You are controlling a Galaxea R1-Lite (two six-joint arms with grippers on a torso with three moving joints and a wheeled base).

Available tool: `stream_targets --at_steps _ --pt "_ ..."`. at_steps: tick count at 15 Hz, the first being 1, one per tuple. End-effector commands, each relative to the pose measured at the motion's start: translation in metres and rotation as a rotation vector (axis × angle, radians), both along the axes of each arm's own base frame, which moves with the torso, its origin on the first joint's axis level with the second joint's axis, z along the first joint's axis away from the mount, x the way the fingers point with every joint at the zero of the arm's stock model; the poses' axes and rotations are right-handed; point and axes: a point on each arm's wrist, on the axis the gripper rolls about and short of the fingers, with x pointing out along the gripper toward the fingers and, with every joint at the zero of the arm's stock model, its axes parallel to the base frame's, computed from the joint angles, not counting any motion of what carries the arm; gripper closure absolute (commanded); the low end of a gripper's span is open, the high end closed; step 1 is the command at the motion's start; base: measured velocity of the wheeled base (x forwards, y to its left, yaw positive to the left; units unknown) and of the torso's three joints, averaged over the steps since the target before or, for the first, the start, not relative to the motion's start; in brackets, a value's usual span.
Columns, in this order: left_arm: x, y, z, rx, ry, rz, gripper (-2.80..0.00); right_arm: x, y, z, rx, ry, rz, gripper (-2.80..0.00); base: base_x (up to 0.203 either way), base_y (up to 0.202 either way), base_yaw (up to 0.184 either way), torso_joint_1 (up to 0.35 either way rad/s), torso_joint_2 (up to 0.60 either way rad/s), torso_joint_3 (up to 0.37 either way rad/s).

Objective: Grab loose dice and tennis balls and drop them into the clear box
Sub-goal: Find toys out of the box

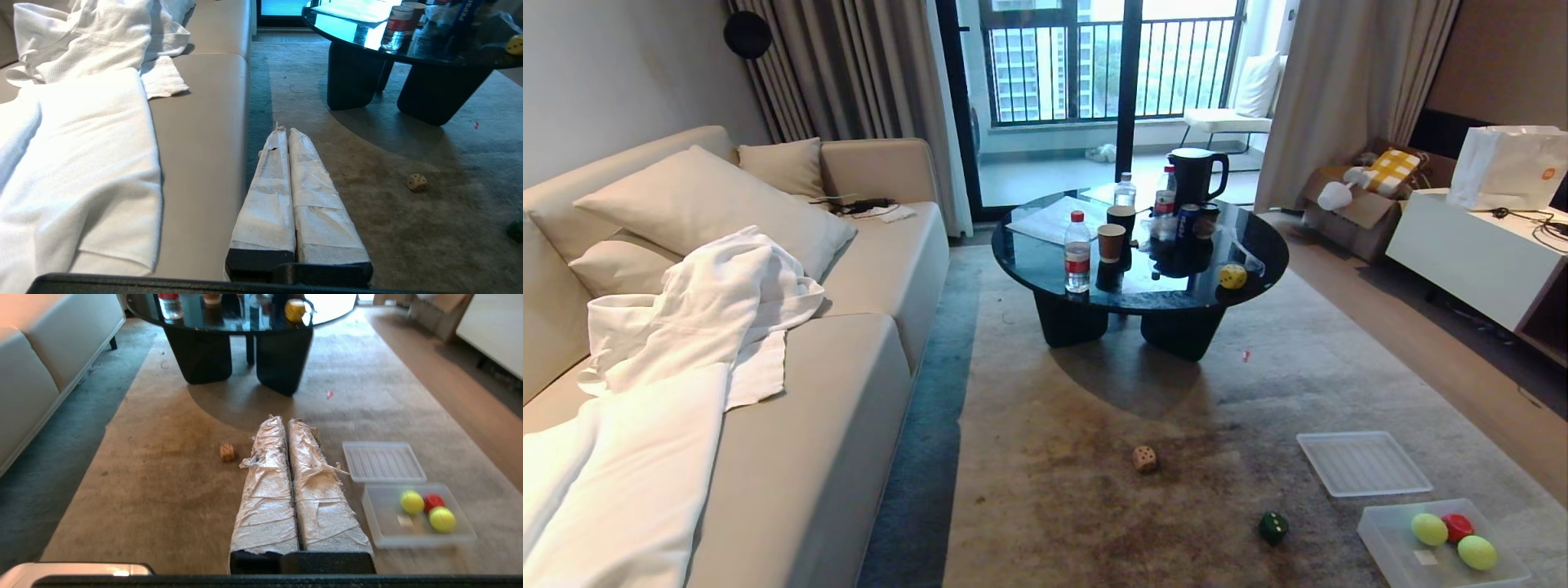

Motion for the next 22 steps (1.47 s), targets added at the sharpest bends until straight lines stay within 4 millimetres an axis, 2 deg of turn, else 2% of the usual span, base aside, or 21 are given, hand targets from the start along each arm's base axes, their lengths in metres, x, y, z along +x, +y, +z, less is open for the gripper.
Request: stream_targets --at_steps 1,19,22 --pt "0.0001 0.0 -0.0003 0.0 0.001 0.001 0.0 0.0 0.0 0.0 -0.001 -0.001 0.0 0.0 0.119 0.128 0.005 -0.001 0.0 -0.002" --pt "0.0 0.0 0.0 0.009 0.0 0.0 0.0 -0.0001 0.0 0.0003 0.001 -0.001 0.0 0.0 0.002 0.003 0.0 0.0 0.0 0.0" --pt "0.0 0.0 0.0 0.013 0.0 0.002 0.0 0.0 0.0 -0.0001 0.001 0.001 0.0 0.0 0.0 0.0 0.0 0.002 0.0 -0.13"
